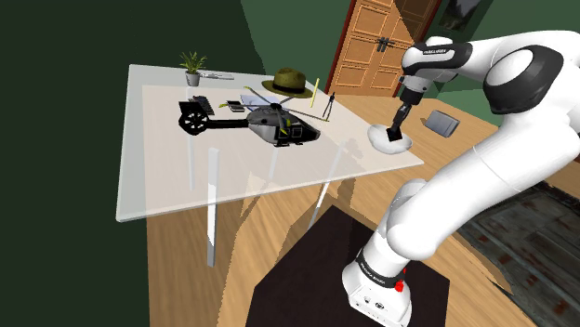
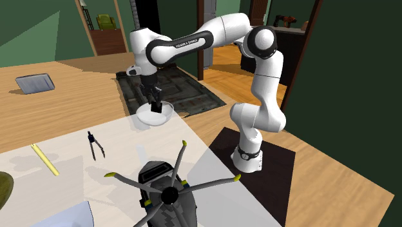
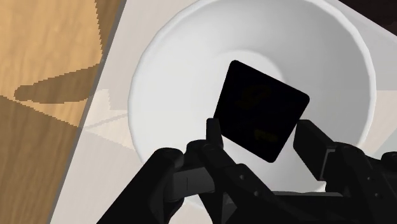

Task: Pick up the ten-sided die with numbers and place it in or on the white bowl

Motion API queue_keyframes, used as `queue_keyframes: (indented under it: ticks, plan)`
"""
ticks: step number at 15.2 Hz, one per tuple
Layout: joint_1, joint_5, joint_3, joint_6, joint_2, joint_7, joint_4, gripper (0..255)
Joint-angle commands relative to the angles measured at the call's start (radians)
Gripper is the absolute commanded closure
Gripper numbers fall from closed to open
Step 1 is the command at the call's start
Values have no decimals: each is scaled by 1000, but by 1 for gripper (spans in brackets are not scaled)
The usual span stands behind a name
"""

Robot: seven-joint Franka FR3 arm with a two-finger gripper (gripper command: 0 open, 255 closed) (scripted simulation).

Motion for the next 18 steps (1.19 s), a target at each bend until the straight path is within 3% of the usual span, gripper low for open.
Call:
queue_keyframes:
  ticks: [1,6,10,18]
  plan:
    - [0,0,0,0,0,0,0,0]
    - [0,0,0,0,0,0,0,0]
    - [7,18,22,-124,8,-12,127,0]
    - [7,18,23,-123,8,-12,127,0]
